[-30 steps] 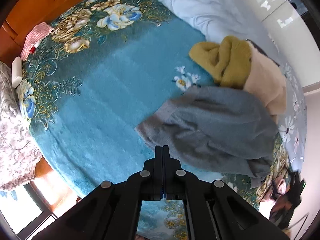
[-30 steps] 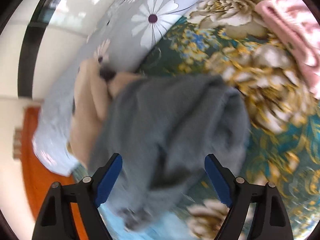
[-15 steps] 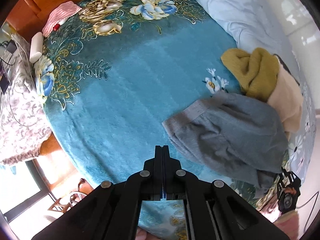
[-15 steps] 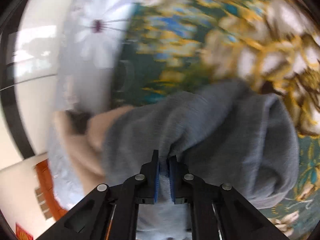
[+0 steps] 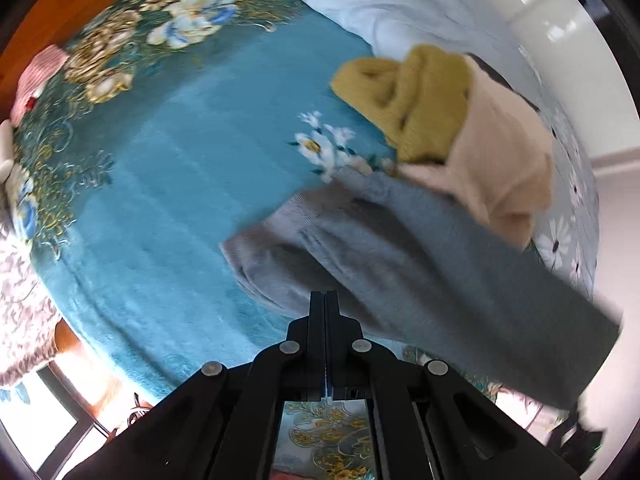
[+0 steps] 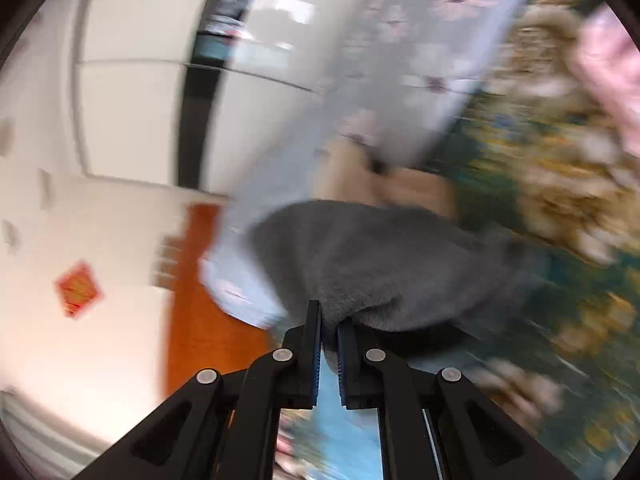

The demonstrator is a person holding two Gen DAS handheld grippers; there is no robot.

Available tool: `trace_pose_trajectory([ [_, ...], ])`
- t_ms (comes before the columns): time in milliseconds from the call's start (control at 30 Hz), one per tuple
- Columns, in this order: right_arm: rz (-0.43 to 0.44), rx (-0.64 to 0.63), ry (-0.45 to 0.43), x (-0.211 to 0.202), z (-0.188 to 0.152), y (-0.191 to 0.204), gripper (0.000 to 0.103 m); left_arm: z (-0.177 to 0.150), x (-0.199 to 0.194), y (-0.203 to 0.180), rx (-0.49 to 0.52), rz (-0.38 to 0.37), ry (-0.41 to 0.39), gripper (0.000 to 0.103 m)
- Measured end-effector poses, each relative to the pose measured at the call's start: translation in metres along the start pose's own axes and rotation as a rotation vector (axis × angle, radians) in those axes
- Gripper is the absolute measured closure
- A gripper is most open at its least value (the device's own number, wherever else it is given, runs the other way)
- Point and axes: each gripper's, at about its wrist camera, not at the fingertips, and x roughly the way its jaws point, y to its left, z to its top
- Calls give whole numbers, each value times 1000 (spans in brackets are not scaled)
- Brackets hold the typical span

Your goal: Fold clothes

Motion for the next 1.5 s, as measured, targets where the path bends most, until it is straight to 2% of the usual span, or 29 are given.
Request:
trace_pose_trajectory([
  [133,-333,148,75,-27,-49,-93,96,-8,10,0,-15,-12,38,103],
  [200,-435,265,100,-29,-68,-136,96,-12,15,1,-41,-17,59,103],
  [267,-521,309,122,-25,-78,-159,96,-14,20,1,-67,-20,76,103],
  [367,-538,284,103,-21,-61,-150,95,-16,25,-7,-72,-23,86,103],
  [467,-554,260,83,-16,-43,-141,89,-19,29,-21,-53,-21,88,103],
  [567,-570,235,64,-11,-26,-132,68,-16,40,-34,-68,-35,108,100],
  [633,-581,219,52,-8,-14,-126,40,-12,49,-44,-95,-52,128,93],
  [667,-586,211,45,-6,-8,-123,38,-10,53,-49,-107,-59,137,87],
  [800,-626,214,16,5,17,-122,36,3,77,-75,-147,-80,171,63],
  [933,-694,347,17,21,34,-158,35,23,109,-96,-213,-94,207,59],
  [1033,-734,414,10,30,40,-176,35,35,138,-111,-290,-107,243,59],
  [1100,-741,423,12,36,44,-181,36,42,158,-124,-314,-90,263,59],
  [1300,-812,403,41,53,55,-188,36,51,201,-154,-298,44,280,59],
  [1400,-856,385,59,61,60,-190,36,50,216,-156,-333,80,300,59],
  [1433,-868,385,65,63,61,-191,36,50,219,-155,-344,100,301,61],
  [1500,-882,396,75,63,60,-195,38,49,222,-154,-336,140,298,80],
])
